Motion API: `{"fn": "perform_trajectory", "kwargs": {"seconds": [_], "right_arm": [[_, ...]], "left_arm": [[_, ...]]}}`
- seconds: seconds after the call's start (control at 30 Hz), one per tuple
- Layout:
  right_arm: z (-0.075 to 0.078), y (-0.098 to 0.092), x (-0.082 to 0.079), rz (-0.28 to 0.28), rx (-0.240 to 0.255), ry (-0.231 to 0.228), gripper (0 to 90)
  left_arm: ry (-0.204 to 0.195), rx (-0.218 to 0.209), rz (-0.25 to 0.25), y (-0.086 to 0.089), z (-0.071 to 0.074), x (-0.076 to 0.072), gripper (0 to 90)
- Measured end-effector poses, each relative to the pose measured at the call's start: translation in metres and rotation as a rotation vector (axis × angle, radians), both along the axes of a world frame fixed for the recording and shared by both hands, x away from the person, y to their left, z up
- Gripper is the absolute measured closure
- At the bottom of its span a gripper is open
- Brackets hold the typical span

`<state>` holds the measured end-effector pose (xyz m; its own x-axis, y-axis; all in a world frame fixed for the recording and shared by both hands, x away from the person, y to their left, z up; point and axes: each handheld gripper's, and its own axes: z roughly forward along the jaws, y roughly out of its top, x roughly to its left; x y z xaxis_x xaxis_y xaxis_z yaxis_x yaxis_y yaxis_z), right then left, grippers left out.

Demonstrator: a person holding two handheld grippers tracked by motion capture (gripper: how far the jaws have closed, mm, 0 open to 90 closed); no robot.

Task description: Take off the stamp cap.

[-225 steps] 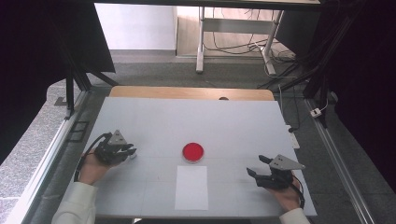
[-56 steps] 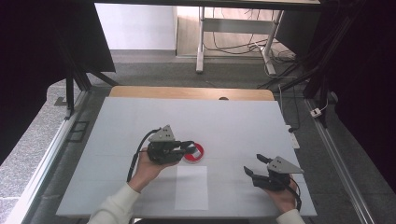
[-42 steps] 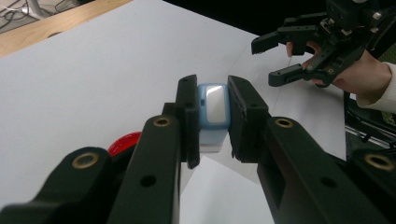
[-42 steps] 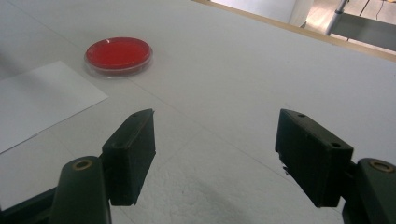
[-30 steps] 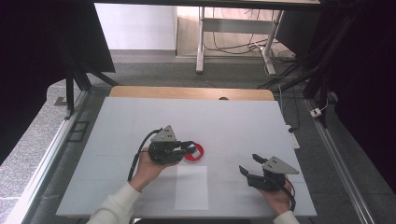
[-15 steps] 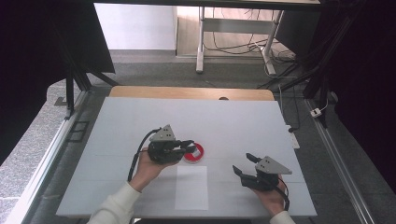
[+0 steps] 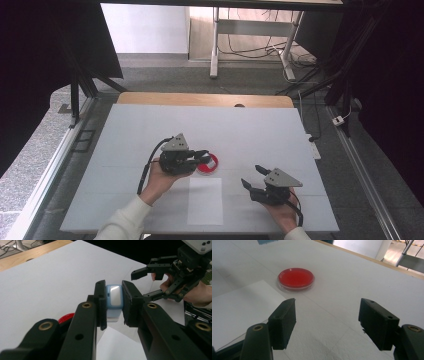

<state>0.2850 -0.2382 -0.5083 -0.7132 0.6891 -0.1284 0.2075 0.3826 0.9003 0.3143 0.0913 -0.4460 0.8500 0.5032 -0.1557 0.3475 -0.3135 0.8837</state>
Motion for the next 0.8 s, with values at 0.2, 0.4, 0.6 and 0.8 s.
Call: {"fn": "perform_trajectory", "kwargs": {"seconds": [0.2, 0.4, 0.6, 0.8], "right_arm": [[-0.001, 0.009, 0.0, 0.003, -0.002, 0.001, 29.6], [-0.004, 0.021, -0.001, 0.019, -0.015, -0.01, 29.6], [-0.006, 0.031, -0.001, 0.032, -0.023, -0.009, 29.6], [-0.007, 0.037, 0.001, 0.032, -0.02, -0.016, 29.5]], "left_arm": [[-0.003, 0.002, 0.002, -0.001, 0.0, 0.0, 74.5], [0.003, 0.006, 0.003, -0.003, -0.002, 0.001, 74.4], [0.006, 0.007, 0.002, -0.004, -0.003, 0.0, 74.4], [0.007, 0.009, 0.001, -0.005, -0.004, 0.001, 74.5]]}}
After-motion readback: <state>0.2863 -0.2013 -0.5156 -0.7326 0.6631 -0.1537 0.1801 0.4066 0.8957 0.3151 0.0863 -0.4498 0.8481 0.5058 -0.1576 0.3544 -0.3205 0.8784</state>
